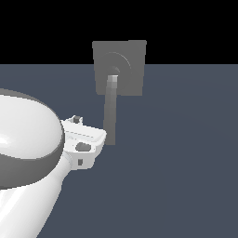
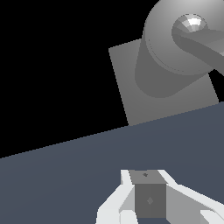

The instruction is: Turn on the faucet by rotating a designated handle.

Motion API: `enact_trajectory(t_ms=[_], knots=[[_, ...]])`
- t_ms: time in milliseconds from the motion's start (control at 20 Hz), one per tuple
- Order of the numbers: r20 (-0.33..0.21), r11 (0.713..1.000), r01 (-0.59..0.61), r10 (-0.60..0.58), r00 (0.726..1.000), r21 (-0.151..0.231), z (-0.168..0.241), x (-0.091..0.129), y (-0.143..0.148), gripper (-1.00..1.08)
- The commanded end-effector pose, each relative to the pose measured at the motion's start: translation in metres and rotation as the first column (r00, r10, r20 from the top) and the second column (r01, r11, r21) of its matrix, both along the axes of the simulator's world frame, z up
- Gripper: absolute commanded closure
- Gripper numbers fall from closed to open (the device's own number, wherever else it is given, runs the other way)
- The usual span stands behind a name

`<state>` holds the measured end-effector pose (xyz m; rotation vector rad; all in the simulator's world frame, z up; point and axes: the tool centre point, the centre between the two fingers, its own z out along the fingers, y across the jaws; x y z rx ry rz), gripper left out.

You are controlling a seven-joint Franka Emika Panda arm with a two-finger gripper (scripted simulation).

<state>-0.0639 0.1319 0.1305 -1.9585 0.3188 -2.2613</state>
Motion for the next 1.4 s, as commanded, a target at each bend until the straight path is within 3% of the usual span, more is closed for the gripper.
enact_trajectory(t_ms=[0,200,400,700,1350], knots=[[-0.059,0.994,0.030,-0.036,0.998,-0.102,-0.021,-0.005,-0.021,1.08],[-0.117,0.976,0.054,-0.080,0.990,-0.210,-0.041,-0.011,-0.044,1.08],[-0.145,0.963,0.063,-0.104,0.984,-0.263,-0.051,-0.015,-0.056,1.08],[-0.147,0.962,0.064,-0.106,0.983,-0.267,-0.052,-0.016,-0.057,1.08],[-0.148,0.961,0.064,-0.106,0.983,-0.268,-0.047,-0.022,-0.104,1.08]])
